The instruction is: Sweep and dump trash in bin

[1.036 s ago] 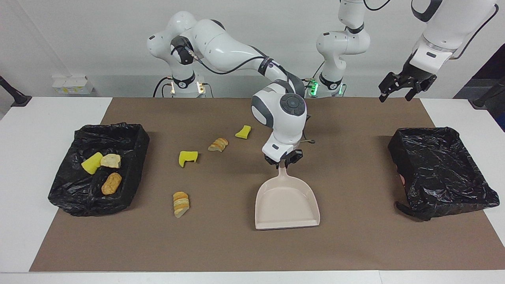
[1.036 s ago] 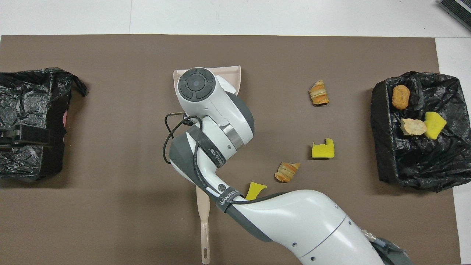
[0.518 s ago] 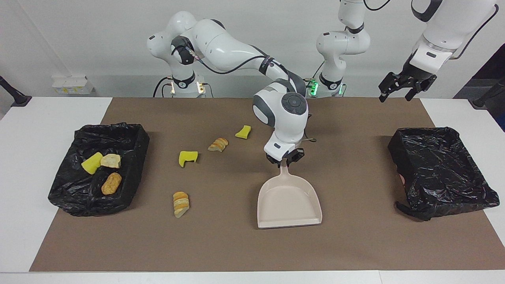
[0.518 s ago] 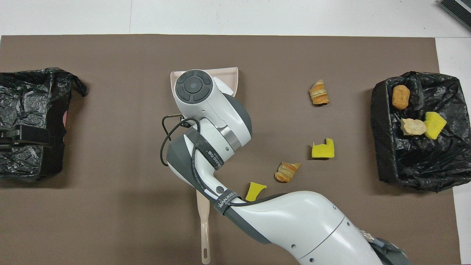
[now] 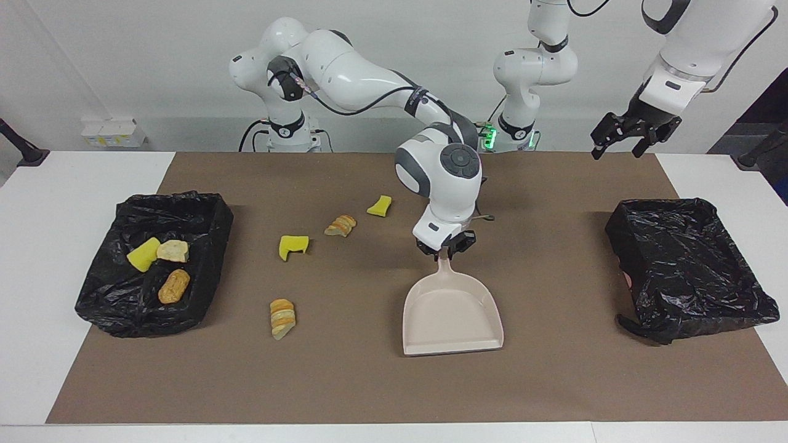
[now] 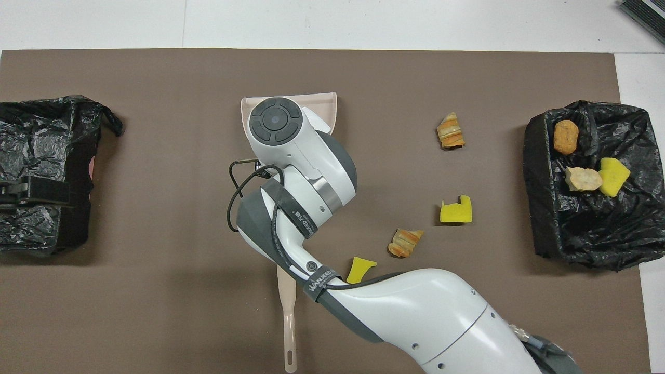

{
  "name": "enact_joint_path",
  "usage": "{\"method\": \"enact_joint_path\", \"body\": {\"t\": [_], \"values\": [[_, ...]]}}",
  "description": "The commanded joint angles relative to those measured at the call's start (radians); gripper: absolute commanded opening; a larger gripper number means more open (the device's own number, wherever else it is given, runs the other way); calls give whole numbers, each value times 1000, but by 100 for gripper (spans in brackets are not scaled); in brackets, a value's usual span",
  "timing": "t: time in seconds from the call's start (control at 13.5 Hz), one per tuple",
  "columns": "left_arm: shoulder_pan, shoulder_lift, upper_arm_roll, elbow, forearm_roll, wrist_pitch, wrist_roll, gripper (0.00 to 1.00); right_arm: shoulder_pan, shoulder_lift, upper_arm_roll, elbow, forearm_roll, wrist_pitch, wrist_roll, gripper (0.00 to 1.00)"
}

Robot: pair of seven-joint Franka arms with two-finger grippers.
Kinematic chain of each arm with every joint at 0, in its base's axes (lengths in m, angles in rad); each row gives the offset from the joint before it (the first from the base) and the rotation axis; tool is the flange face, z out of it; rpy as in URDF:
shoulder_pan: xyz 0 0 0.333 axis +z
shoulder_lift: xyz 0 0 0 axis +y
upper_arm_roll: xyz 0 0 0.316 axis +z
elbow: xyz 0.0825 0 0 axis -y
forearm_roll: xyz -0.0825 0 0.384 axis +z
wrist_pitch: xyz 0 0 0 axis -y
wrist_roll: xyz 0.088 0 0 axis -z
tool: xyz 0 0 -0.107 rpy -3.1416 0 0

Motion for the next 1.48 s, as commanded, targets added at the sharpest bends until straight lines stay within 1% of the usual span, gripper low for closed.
{"method": "enact_joint_path", "body": {"t": [0.0, 0.07, 0.15, 0.3, 0.44, 0.52, 0.59, 0.67, 0.81, 0.89, 1.04, 1.11, 1.18, 1.26, 1.33, 1.41], "values": [[5, 13, -3, 29, 15, -28, 0, 100, -11, -5, 8, 1, 16, 27, 31, 37], [5, 13, -3, 29, 15, -28, 0, 100, -14, -14, 8, 1, 20, 25, 30, 39], [5, 13, -3, 31, 15, -28, 0, 100, -14, -35, 8, 0, 26, 25, 31, 45], [5, 13, -3, 31, 15, -28, 0, 100, -16, -84, 8, -35, 29, 22, 45, 56], [4, 13, -3, 32, 15, -31, 1, 100, -20, -135, 8, -86, 29, 14, 103, 62], [-2, 12, -5, 35, 17, -31, 0, 100, -19, -182, 8, -136, 27, 8, 132, 62], [-10, 12, -12, 36, 15, -24, 0, 100, -14, -242, 8, -213, 27, 10, 136, 63], [-16, 12, -17, 23, 1, 2, 1, 100, -5, -314, 8, -311, 27, 16, 136, 66], [-37, 39, -15, 16, 0, 115, -16, 100, 23, -464, 8, -531, 27, 43, 136, 70], [-44, 73, -17, 29, 1, 152, -45, 100, 39, -544, 9, -665, 27, 103, 142, 74], [-48, 146, -18, 52, 1, 197, -59, 100, 75, -652, 9, -892, 30, 274, 197, 80], [-50, 195, -20, 107, 1, 218, -59, 100, 90, -687, 11, -960, 38, 318, 209, 83], [-59, 249, -22, 167, 3, 220, -60, 100, 128, -703, 12, -995, 62, 324, 212, 84], [-71, 283, -22, 196, 3, 225, -60, 100, 165, -703, 12, -1003, 72, 327, 237, 84], [-86, 307, -23, 203, 6, 241, -63, 100, 190, -704, 11, -1016, 72, 326, 269, 84], [-129, 332, -22, 203, 12, 275, -68, 100, 205, -714, 12, -1039, 72, 326, 277, 84]]}}
